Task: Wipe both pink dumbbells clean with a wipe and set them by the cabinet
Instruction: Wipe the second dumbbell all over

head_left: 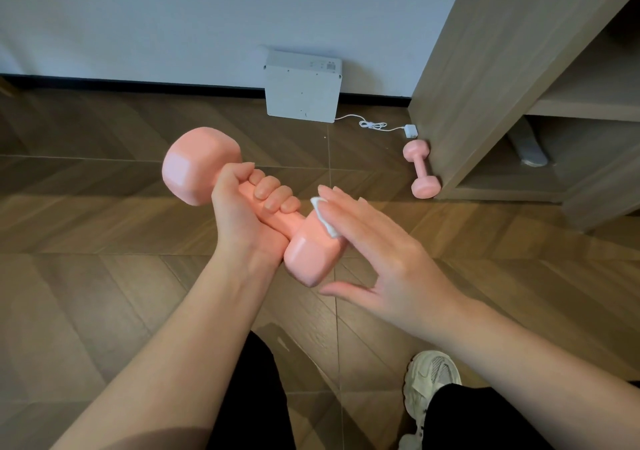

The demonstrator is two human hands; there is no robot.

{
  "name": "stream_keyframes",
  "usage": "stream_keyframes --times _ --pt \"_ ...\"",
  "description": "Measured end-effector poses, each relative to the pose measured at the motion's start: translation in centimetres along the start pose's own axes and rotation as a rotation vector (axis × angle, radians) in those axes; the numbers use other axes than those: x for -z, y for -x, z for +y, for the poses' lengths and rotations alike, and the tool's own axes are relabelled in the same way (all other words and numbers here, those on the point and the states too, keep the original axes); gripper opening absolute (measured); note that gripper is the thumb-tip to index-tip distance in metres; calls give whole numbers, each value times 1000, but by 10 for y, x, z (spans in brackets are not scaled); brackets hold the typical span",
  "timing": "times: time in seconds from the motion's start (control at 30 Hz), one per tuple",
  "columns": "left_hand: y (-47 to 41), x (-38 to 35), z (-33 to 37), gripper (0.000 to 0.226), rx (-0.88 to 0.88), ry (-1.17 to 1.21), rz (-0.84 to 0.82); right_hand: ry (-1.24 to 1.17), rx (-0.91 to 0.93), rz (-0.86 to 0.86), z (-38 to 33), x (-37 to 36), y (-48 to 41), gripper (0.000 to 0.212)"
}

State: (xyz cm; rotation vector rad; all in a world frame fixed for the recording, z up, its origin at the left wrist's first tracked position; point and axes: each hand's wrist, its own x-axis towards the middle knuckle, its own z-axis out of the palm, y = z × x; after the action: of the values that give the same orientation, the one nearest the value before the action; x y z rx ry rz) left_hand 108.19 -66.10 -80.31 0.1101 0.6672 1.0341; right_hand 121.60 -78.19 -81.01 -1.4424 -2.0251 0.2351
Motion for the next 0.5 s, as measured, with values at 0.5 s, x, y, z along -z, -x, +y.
stream_keyframes --times 0.5 --pt "0 -12 -10 36 51 -19 87 30 -56 153 -6 -4 -9 83"
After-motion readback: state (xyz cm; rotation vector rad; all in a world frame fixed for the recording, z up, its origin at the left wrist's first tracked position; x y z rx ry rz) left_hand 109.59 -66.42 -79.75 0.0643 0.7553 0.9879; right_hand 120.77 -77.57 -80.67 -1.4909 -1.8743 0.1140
